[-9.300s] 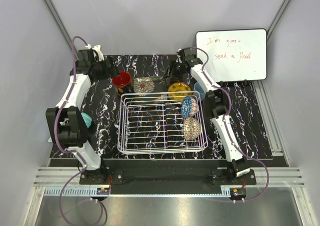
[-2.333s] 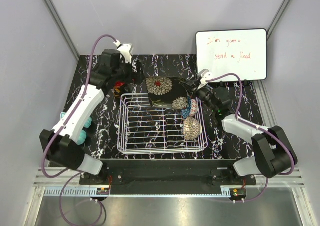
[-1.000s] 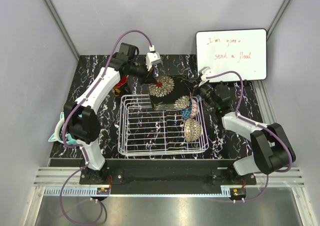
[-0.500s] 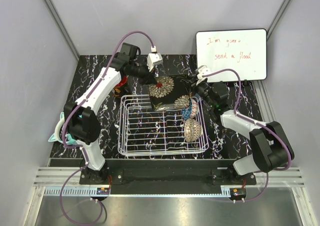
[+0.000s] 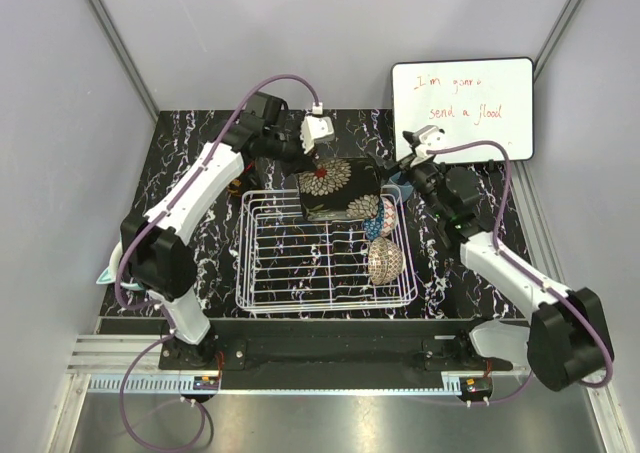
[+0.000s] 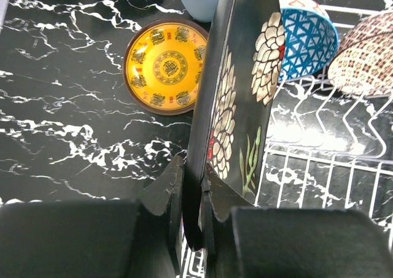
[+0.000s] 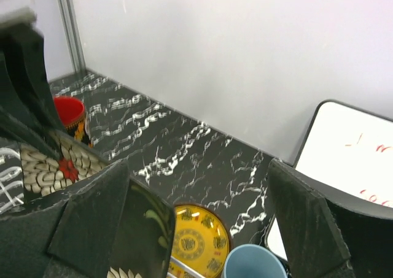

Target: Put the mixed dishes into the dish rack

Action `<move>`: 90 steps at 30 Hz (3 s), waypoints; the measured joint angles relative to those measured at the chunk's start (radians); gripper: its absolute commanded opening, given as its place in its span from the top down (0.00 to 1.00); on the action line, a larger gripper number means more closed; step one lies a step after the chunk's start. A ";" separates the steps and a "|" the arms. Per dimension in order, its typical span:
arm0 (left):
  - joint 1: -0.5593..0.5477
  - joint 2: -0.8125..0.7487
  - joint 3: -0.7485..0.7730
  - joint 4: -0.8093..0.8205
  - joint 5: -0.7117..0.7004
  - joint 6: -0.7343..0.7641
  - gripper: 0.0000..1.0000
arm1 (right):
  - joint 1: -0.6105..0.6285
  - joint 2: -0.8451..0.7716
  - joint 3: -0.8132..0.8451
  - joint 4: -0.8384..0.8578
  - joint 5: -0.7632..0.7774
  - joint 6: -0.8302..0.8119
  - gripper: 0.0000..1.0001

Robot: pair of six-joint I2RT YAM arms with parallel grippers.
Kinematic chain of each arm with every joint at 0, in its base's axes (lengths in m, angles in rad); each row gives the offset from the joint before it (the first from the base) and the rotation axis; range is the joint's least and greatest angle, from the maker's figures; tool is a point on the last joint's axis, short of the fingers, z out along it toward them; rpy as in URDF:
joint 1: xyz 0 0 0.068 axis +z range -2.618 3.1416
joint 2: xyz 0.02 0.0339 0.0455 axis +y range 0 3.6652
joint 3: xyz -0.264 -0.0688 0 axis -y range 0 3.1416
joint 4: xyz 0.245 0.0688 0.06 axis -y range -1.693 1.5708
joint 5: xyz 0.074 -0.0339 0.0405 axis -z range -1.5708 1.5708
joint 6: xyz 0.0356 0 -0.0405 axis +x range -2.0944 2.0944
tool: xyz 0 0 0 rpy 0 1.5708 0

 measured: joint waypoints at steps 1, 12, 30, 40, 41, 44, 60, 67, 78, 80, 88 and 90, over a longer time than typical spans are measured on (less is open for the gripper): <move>-0.003 -0.012 -0.015 0.007 -0.006 0.007 1.00 | 0.000 -0.023 0.000 -0.008 0.003 0.002 0.00; -0.073 -0.253 -0.304 0.152 -0.128 0.110 1.00 | 0.000 -0.182 -0.002 -0.070 0.090 0.028 0.00; -0.241 -0.404 -0.550 0.322 -0.294 0.141 1.00 | 0.000 -0.218 -0.058 -0.111 0.185 0.038 0.00; -0.265 -0.449 -0.652 0.386 -0.311 0.197 0.93 | 0.000 -0.180 -0.034 -0.211 0.254 0.084 0.00; -0.268 -0.451 -0.663 0.396 -0.312 0.205 0.93 | 0.000 -0.169 -0.023 -0.231 0.260 0.090 0.00; -0.272 -0.454 -0.680 0.418 -0.317 0.231 0.93 | 0.000 -0.155 -0.011 -0.270 0.280 0.098 0.00; -0.314 -0.392 -0.710 0.130 -0.306 0.226 0.08 | 0.000 -0.045 0.059 -0.309 0.289 0.125 0.00; -0.314 -0.420 -0.677 0.090 -0.307 0.190 0.01 | 0.000 0.021 0.113 -0.322 0.272 0.148 0.00; -0.266 -0.518 -0.578 0.094 -0.348 0.095 0.01 | 0.000 0.091 0.195 -0.375 0.175 0.185 0.00; -0.205 -0.550 -0.577 0.092 -0.347 0.064 0.01 | 0.010 0.085 0.206 -0.409 0.143 0.175 0.00; 0.082 -0.657 -0.708 0.091 -0.348 -0.005 0.01 | 0.220 -0.060 0.212 -0.592 0.041 0.027 0.00; 0.104 -0.681 -0.781 0.085 -0.348 -0.009 0.01 | 0.301 -0.094 0.216 -0.634 0.041 -0.017 0.00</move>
